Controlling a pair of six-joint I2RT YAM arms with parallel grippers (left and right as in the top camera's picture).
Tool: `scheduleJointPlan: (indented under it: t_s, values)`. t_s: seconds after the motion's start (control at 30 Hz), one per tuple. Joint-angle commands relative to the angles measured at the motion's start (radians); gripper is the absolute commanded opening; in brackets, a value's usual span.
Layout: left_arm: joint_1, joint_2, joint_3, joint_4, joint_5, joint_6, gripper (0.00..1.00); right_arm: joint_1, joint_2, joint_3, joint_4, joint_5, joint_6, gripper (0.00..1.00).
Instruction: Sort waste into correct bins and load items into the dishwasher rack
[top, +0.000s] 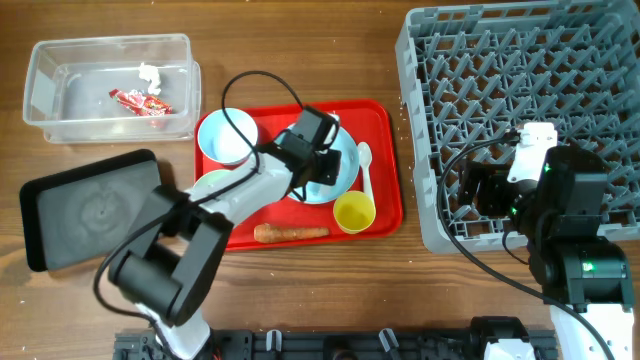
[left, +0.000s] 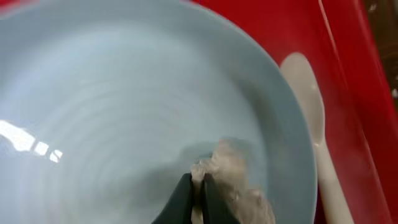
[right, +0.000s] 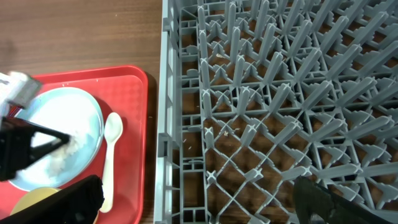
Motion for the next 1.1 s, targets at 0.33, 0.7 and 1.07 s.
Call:
scheduleJointPlan:
  t_s: [0.33,0.7,1.07]
  values:
    - [0.64,-0.35,-0.001,0.195,-0.166,0.002,0.05,-0.004,0.0,0.018,0.0,0.013,-0.01,1.0]
    - [0.852,-0.176,0.017,0.423,-0.097,0.003,0.7,-0.004,0.0,0.018,0.0,0.013,-0.01,1.0]
    - [0.794,-0.203,0.018,0.318,0.016,0.003,0.69,-0.004,0.0,0.018,-0.004,0.013,-0.011,1.0]
